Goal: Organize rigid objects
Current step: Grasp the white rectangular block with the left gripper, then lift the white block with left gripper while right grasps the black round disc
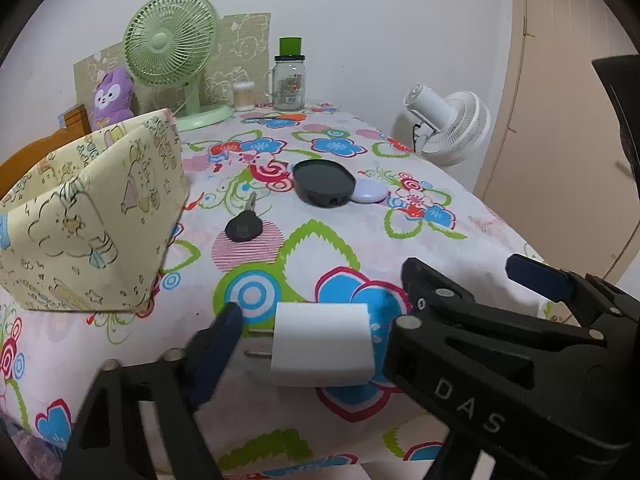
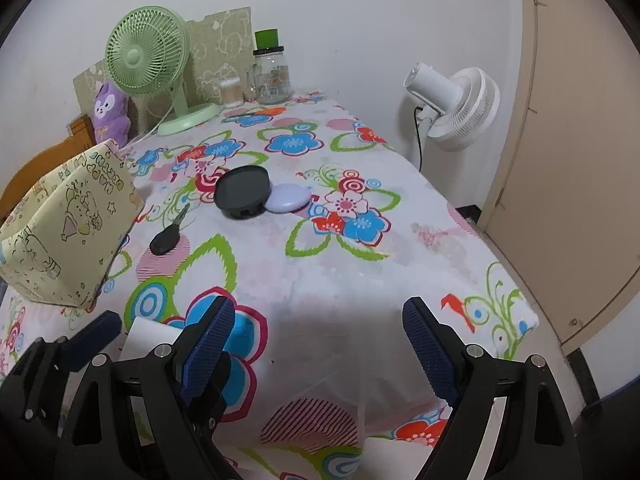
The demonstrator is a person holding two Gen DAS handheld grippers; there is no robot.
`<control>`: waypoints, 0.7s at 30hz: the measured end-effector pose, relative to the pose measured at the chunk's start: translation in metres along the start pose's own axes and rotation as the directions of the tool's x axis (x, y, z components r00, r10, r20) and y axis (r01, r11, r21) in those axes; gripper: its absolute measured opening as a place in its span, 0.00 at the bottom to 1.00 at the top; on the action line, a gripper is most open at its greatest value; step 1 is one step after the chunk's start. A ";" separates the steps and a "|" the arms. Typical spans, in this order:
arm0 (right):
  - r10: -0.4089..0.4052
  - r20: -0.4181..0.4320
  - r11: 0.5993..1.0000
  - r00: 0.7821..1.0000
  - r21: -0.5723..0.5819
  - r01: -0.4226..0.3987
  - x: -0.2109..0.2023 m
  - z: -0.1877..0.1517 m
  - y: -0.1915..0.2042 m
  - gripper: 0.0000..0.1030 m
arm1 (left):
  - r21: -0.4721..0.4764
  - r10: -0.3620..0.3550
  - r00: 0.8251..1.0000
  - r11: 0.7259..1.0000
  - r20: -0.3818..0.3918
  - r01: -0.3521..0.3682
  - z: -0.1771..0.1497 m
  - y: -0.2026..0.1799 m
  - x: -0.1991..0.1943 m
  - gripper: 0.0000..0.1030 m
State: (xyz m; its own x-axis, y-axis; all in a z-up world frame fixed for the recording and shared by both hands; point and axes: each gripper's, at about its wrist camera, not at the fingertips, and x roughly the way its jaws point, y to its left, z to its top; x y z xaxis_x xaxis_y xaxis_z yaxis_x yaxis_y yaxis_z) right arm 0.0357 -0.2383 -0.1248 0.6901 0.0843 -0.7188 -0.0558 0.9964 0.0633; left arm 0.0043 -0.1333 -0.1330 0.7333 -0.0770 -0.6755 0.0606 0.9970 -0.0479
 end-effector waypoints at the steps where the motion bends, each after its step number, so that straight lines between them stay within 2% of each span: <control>1: -0.008 -0.002 1.000 1.000 0.000 0.008 0.001 -0.001 0.000 0.86 | -0.001 0.012 1.000 1.000 0.001 -0.012 -0.001 0.000 0.001 0.71; 3: -0.019 -0.010 1.000 1.000 -0.003 0.019 0.004 -0.003 0.000 0.86 | -0.003 0.024 1.000 1.000 -0.001 -0.024 -0.003 0.002 0.003 0.62; 21: 0.010 -0.017 1.000 1.000 0.009 -0.010 0.020 0.008 0.009 0.86 | -0.012 0.028 1.000 1.000 0.000 -0.028 0.007 0.015 0.011 0.61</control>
State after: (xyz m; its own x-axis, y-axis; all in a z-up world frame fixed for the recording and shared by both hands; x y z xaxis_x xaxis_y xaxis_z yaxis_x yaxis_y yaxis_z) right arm 0.0549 -0.2273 -0.1332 0.6768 0.0946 -0.7300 -0.0563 0.9955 0.0767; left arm 0.0179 -0.1188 -0.1362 0.7349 -0.0491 -0.6764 0.0317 0.9988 -0.0381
